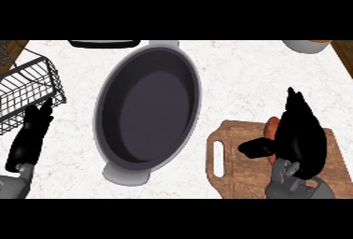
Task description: Pick the sweet potato from the cutting board and place it in the pot
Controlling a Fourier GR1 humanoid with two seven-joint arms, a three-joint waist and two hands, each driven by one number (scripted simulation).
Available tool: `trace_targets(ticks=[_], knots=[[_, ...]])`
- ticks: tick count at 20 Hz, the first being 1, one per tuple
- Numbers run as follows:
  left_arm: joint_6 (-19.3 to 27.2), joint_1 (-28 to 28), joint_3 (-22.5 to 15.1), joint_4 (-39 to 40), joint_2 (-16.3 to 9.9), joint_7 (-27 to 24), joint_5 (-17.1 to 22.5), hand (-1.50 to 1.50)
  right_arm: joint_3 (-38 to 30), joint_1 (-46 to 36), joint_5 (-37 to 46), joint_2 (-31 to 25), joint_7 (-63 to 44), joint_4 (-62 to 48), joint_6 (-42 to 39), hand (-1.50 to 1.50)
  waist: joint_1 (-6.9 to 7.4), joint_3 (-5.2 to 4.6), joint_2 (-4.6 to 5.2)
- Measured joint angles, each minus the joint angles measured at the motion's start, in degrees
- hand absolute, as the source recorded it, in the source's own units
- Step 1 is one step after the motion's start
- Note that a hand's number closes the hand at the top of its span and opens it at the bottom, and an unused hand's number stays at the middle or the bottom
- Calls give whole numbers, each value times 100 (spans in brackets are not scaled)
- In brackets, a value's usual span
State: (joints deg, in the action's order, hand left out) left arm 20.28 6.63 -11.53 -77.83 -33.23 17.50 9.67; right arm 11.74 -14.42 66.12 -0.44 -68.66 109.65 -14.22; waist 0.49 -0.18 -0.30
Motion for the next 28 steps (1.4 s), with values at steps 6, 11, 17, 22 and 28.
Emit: trace_targets(ticks=[6,11,17,22,28], knots=[[16,-49,13,-153,35,103,-45,0,-220,39,-142,9,-83,-48,-205,-150,-16,9,9],[41,-15,47,-130,106,144,-119,0,-328,263,-207,12,-14,-16,-325,-150,-45,12,16],[-96,-31,132,-124,118,120,-157,0,-411,328,-232,13,57,-266,-301,-150,-29,14,24],[-150,-82,216,-170,164,127,-200,0,-525,122,-131,13,150,-576,-289,-150,-17,14,27],[-233,-60,292,-166,192,168,-256,0,-741,106,-154,14,185,-790,-300,-150,-27,15,28]])
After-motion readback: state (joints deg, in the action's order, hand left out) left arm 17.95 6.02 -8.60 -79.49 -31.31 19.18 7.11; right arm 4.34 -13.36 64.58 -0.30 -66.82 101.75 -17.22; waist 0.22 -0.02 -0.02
